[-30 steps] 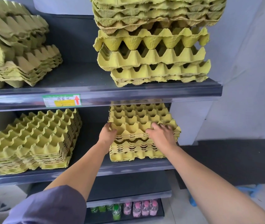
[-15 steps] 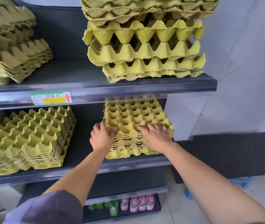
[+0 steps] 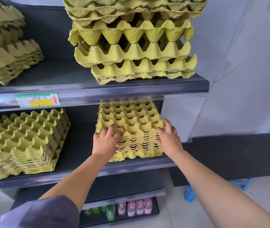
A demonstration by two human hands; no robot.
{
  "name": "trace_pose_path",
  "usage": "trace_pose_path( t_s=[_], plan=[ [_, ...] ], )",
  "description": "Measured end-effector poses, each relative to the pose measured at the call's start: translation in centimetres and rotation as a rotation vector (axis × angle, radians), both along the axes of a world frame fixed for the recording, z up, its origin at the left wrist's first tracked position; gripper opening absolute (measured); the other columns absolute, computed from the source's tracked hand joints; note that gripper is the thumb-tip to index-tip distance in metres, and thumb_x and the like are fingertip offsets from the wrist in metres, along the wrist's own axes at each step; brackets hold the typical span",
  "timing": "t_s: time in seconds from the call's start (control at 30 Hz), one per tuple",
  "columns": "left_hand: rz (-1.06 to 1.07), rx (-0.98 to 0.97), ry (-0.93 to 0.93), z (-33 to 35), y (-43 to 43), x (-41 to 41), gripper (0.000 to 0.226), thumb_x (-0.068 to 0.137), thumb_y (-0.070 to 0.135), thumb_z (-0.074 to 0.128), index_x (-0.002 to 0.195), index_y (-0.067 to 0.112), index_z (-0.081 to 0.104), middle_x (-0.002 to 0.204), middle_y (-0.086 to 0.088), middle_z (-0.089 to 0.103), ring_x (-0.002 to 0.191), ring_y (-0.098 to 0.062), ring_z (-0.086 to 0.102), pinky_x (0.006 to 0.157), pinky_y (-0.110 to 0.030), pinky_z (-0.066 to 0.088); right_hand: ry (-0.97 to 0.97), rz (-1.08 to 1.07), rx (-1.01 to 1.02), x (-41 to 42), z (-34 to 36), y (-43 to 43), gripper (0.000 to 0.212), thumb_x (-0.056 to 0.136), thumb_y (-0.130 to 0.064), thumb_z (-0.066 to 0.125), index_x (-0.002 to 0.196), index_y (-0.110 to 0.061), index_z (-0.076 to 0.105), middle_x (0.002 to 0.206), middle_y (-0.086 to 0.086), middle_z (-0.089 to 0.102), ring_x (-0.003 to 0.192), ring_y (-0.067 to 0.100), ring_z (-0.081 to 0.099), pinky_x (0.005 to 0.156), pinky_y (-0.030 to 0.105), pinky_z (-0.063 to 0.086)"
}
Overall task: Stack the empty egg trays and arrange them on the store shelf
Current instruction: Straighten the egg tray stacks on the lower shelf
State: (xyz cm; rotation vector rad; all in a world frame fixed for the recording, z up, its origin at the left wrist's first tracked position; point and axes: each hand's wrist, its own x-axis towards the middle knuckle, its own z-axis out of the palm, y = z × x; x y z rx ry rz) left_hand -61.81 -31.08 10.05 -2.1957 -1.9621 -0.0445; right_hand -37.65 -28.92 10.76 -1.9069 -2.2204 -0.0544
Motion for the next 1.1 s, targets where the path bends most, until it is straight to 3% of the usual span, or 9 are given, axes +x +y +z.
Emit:
trace_pose_path(
  t_s=[0.1,0.17,0.27,0.37,0.53,0.7,0.83,0.93,1.1],
  plan=[
    [0.012,0.033,0.049,0.0,0.3,0.0,0.052,0.09,0.03,0.058,0.136,0.029,0.033,0.151,-0.003,0.015,0.131,-0.027,0.03,0.095,-0.042,0.039,0.116,-0.059,-0.065,0.2,-0.5,0.5,0.043,0.087,-0.025,0.067,0.125,-0.017,0.049,0.156,0.015,0.005,0.121,0.034,0.051,0.093,0.037,0.051],
    [0.006,0.028,0.065,0.1,0.4,0.1,0.05,0.091,0.03,0.056,0.136,0.028,0.033,0.153,-0.004,0.015,0.131,-0.028,0.03,0.093,-0.042,0.039,0.125,-0.042,-0.098,0.4,-0.4,1.0,0.037,0.09,-0.02,0.063,0.124,-0.016,0.049,0.154,0.016,0.016,0.103,0.03,0.063,0.086,0.036,0.054],
    [-0.004,0.071,0.074,0.3,0.5,-0.7,0.046,0.089,0.028,0.06,0.132,0.024,0.042,0.152,-0.005,0.023,0.128,-0.03,0.037,0.087,-0.044,0.042,0.067,-0.012,0.014,0.5,-0.1,1.4,0.029,0.092,-0.023,0.058,0.12,-0.015,0.055,0.144,0.012,0.037,0.094,0.029,0.065,0.079,0.038,0.055],
    [0.009,0.099,0.05,0.1,0.6,-1.3,0.044,0.086,0.027,0.065,0.127,0.022,0.049,0.15,-0.006,0.03,0.126,-0.032,0.04,0.084,-0.047,0.044,0.02,-0.012,0.072,0.4,-0.5,1.1,0.029,0.091,-0.031,0.06,0.118,-0.021,0.059,0.141,0.009,0.04,0.1,0.028,0.063,0.075,0.037,0.056],
    [0.086,0.011,0.037,-1.5,0.6,-0.6,0.051,0.089,0.023,0.061,0.131,0.027,0.031,0.154,-0.005,0.005,0.138,-0.032,0.015,0.092,-0.047,0.041,0.042,0.02,0.05,0.3,-1.6,0.7,0.028,0.091,-0.021,0.06,0.118,-0.015,0.057,0.141,0.014,0.035,0.11,0.034,0.055,0.076,0.041,0.054],
    [0.004,0.012,-0.067,-0.6,0.4,-1.1,0.058,0.086,0.04,0.058,0.137,0.028,0.033,0.152,-0.004,0.018,0.136,-0.031,0.024,0.102,-0.052,0.033,0.096,0.073,0.002,0.9,-1.6,0.6,0.057,0.091,-0.041,0.056,0.141,-0.025,0.033,0.144,0.014,0.03,0.116,0.036,0.051,0.086,0.042,0.052],
    [0.05,0.18,-0.463,-0.3,0.2,-1.7,0.052,0.087,0.036,0.059,0.135,0.021,0.044,0.138,-0.005,0.045,0.129,-0.032,0.037,0.104,-0.05,0.027,0.297,-0.008,-0.002,0.7,-1.2,0.8,0.07,0.095,-0.05,0.044,0.15,-0.02,0.014,0.142,0.014,0.038,0.116,0.032,0.054,0.086,0.043,0.051],
    [0.253,0.215,-0.754,0.0,0.4,-2.1,0.051,0.091,0.035,0.055,0.137,0.017,0.042,0.14,-0.01,0.041,0.131,-0.033,0.033,0.103,-0.05,0.028,0.447,-0.143,-0.063,-0.2,-1.2,1.2,0.067,0.098,-0.049,0.037,0.151,-0.016,0.013,0.146,0.017,0.032,0.121,0.034,0.051,0.091,0.042,0.048],
    [0.57,-0.15,-1.557,-0.3,0.5,-3.4,0.07,0.091,0.047,0.052,0.148,0.021,0.021,0.151,-0.01,0.027,0.136,-0.032,0.03,0.11,-0.051,0.026,1.001,-0.39,-0.297,-1.5,-1.2,1.4,0.066,0.094,-0.06,0.034,0.146,-0.02,0.028,0.143,0.012,0.043,0.127,0.035,0.045,0.101,0.049,0.043]
  ],
)
